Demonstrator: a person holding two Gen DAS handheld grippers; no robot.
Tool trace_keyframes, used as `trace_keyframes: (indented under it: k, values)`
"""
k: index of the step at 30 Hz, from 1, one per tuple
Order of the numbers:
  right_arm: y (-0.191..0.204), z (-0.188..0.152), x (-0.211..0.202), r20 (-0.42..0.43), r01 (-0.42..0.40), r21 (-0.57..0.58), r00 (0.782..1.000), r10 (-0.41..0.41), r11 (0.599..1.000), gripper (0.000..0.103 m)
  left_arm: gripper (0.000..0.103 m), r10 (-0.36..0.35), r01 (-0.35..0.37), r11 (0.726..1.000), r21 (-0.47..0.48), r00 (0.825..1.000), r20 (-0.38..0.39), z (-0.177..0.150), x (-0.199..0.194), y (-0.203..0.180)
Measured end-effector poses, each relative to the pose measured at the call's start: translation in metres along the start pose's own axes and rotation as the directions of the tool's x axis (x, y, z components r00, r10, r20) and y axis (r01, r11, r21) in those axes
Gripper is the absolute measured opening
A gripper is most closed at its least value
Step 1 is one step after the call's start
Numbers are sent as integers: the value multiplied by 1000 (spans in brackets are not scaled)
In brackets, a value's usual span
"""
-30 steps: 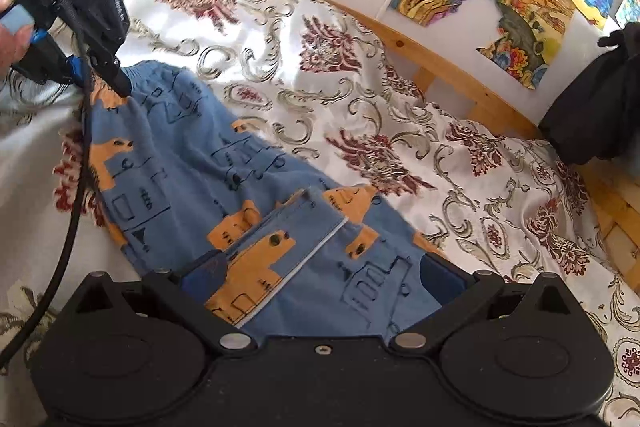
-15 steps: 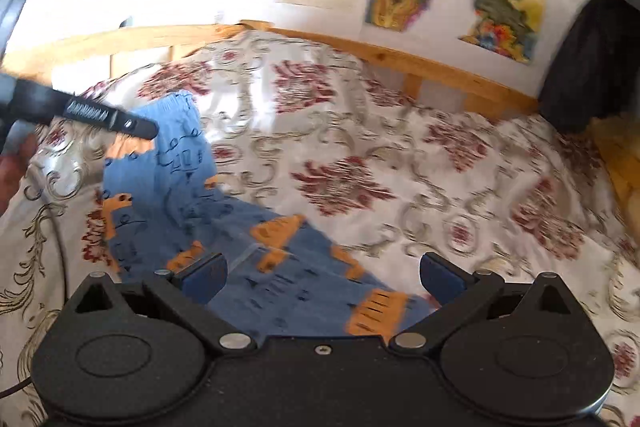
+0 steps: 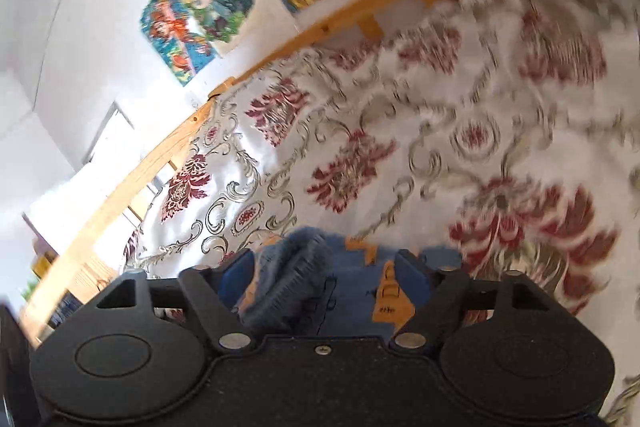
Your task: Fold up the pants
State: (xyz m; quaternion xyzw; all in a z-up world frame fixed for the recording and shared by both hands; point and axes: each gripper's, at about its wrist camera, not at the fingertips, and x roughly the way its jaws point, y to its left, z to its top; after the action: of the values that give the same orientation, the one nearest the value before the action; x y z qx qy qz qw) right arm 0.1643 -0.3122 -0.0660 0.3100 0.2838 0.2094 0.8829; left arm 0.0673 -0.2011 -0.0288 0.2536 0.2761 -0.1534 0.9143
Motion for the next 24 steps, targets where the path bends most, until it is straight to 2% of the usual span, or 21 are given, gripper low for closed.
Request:
trace_keyframes:
  k: [2,6,7,8,10,11,15,20,24]
  values:
    - [-8,-3,9,-36,-26,62,999,29,998,66,16,-7,7,999,39,1000,-9,-4,3,-17]
    - [-15,-10,21,-88,-71,145,993,84,987,64,16,3,-2,997,76,1000,-5,-11,4,-32]
    - [-16,-12,22,-88,-87,173,991,103,981,58,16,9,-9,997,81,1000,-2,-12,4,-33]
    - [-16,-12,23,-89,-97,191,989,116,977,44,16,13,-13,996,86,1000,1,-13,4,-34]
    - [-17,-11,21,-83,-100,209,989,120,973,26,16,19,-19,996,91,1000,7,-13,3,-35]
    - [-18,-11,18,-74,-106,218,989,124,970,20,16,22,-22,995,94,1000,8,-11,4,-33]
    - [-17,-4,1,-47,-82,202,995,93,976,14,16,30,-31,995,91,999,16,-3,3,-37]
    - [-15,-1,-11,-57,37,102,998,-31,994,13,16,13,-14,998,69,1000,11,11,3,-48]
    - [-23,-3,-15,-69,101,82,993,-95,992,12,16,-17,18,998,59,1000,-14,17,10,-61]
